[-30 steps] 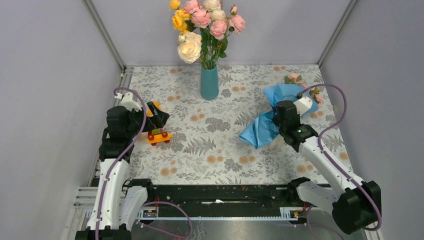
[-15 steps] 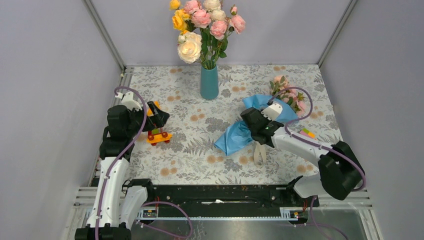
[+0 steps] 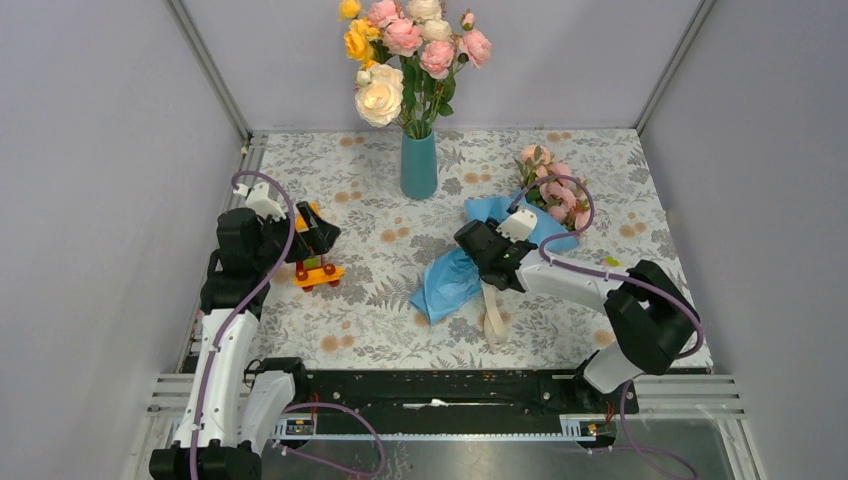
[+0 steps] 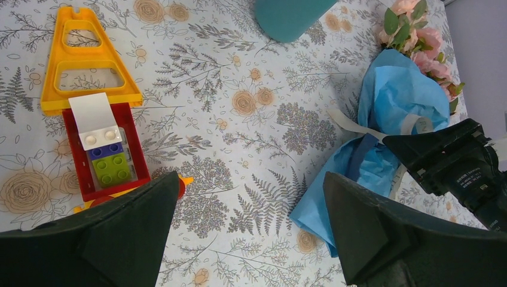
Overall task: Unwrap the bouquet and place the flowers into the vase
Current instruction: Place the fake flower at the center of the board, then untie the ribbon from the wrapping paper.
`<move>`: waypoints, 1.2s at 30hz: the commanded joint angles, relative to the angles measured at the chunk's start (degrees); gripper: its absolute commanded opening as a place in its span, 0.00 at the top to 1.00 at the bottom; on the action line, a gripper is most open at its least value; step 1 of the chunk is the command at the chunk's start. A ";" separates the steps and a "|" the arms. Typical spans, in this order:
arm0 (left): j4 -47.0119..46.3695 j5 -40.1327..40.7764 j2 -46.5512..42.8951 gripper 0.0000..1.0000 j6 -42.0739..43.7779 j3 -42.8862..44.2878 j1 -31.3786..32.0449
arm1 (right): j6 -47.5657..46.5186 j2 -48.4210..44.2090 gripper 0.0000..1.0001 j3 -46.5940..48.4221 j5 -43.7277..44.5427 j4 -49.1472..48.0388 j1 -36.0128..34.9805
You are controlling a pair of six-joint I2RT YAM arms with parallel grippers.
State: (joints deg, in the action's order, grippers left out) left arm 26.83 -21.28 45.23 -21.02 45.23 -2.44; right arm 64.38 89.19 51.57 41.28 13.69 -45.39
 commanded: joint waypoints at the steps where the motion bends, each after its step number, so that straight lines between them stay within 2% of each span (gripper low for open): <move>1: -3.31 -1.53 0.25 0.01 -0.17 0.69 -0.11 | -2.34 -3.23 0.35 -0.59 3.64 -2.71 -0.32; 7: -4.21 -2.46 0.47 0.01 -0.08 0.23 -0.04 | -11.12 -9.38 0.14 -3.39 3.87 -4.08 -0.32; 11: -4.97 -2.60 0.21 0.01 -0.08 -0.55 0.01 | -19.44 -14.73 0.09 -5.31 0.41 -4.68 -0.24; 14: -5.40 -2.61 0.06 0.01 -0.08 -0.96 0.04 | -23.52 -18.74 0.05 -6.49 -4.41 -3.06 1.05; 17: -5.83 -2.02 -0.63 0.01 0.04 -1.45 1.58 | -24.67 -22.64 0.05 -8.35 -15.15 -0.29 5.91; 20: -5.18 1.66 -1.65 0.01 0.78 -1.43 7.55 | -26.58 -26.66 0.07 -11.46 -28.06 0.18 11.93; 22: -5.06 3.76 -2.68 0.01 -0.98 -2.36 13.17 | -28.70 -29.14 0.08 -12.92 -33.43 1.44 14.04; 26: -10.60 4.20 -6.28 0.01 -11.03 -9.18 21.41 | -31.06 -33.50 0.15 -15.75 -36.64 4.92 15.06; 31: -25.29 7.53 -9.17 0.02 -26.70 -22.83 32.01 | -30.56 -39.46 0.21 -21.82 -38.65 4.76 15.06; 36: -33.64 10.97 -3.42 0.02 -30.90 -25.94 39.87 | -30.28 -40.23 0.24 -26.78 -47.55 0.40 14.99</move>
State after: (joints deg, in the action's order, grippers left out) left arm 6.63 -14.59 38.48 -44.66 19.75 33.36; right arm 34.79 49.25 27.83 2.52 17.39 -30.57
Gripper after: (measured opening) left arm 0.984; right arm 0.770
